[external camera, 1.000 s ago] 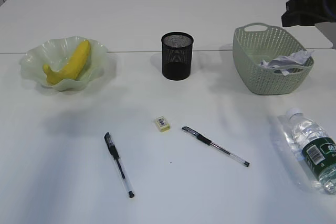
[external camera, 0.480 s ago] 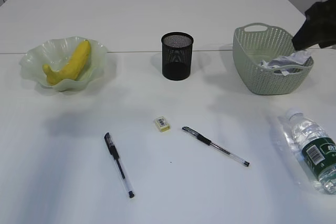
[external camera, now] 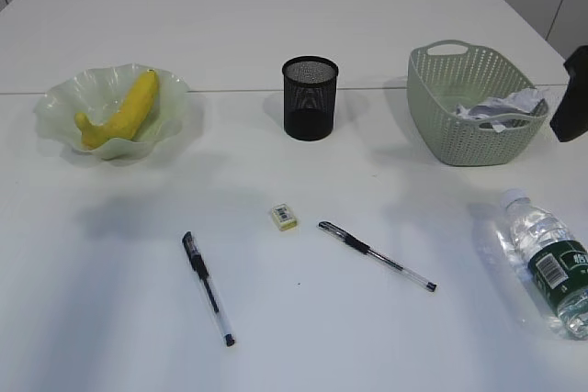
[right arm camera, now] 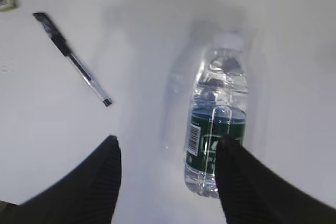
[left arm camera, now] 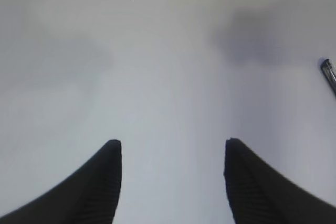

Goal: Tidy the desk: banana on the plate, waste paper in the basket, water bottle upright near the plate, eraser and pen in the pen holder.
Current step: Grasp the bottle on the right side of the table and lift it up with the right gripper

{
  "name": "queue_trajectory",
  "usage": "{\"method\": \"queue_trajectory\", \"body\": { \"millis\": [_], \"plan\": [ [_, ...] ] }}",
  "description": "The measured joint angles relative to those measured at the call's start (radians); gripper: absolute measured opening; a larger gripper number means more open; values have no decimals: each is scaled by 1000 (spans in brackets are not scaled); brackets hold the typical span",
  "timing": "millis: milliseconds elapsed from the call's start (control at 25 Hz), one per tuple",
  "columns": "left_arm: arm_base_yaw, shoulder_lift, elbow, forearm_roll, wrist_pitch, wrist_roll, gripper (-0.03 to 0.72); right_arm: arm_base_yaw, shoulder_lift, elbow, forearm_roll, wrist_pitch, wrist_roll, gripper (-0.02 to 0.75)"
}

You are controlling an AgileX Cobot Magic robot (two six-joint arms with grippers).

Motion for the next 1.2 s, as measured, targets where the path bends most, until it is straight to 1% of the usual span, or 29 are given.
{"method": "queue_trajectory", "body": {
  "millis": [120, 160, 280, 360, 440, 760, 1120, 1200],
  "plan": [
    [0, 0, 0, -2, 0, 0, 438, 0, 0, 0, -48, 11, 33, 428],
    [0, 0, 0, -3, 0, 0, 472, 0, 0, 0, -57, 11, 38, 428],
    [0, 0, 0, -6, 2, 0, 446, 0, 9, 0, -68, 11, 43, 428],
    [0, 0, 0, -7, 2, 0, 441, 0, 34, 0, -80, 11, 51, 428],
    [0, 0, 0, -10, 2, 0, 452, 0, 64, 0, -94, 3, 58, 429],
    [0, 0, 0, -28, 2, 0, 438, 0, 194, 0, -111, -26, 69, 491],
    [0, 0, 0, -35, 4, 0, 439, 0, 262, -9, -121, -90, 74, 501],
    [0, 0, 0, -36, 4, 0, 458, 0, 278, -11, -124, -106, 74, 501]
  ]
}}
